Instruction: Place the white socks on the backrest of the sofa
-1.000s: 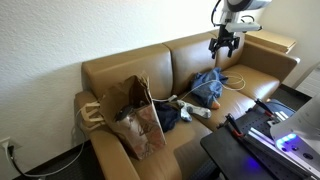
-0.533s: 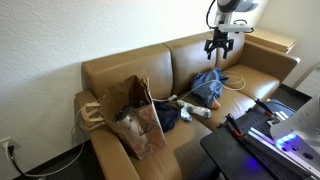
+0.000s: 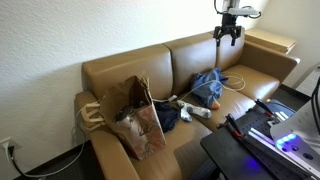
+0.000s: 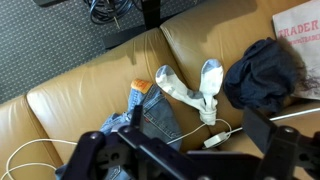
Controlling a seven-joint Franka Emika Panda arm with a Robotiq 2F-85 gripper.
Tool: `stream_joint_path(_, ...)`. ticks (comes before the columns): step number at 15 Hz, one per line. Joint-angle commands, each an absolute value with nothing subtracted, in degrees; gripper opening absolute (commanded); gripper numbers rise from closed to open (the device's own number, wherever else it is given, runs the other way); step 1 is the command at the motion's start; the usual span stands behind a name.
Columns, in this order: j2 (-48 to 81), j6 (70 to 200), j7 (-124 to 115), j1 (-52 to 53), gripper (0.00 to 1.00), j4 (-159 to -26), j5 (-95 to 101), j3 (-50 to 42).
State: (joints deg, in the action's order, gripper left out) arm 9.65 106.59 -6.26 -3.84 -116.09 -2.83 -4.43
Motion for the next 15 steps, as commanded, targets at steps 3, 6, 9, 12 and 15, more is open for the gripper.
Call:
stream_joint_path(3, 28.91, 102.77, 3.99, -4.19, 1.00, -105.56, -6.07, -2.05)
stream_joint_path(6, 37.76, 100.76, 4.63, -2.98, 1.00, -103.03, -3.85, -0.61)
stream_joint_path(9, 41.45, 102.72, 2.42, -0.77, 1.00, -103.67, -0.47, -0.77)
stream_joint_path(12, 42.38, 105.36, 0.35, -0.33, 1.00, -104.48, -0.42, -0.97)
stream_joint_path(15, 42.67, 105.45, 0.60, -0.56, 1.00, -104.51, -0.80, -0.55)
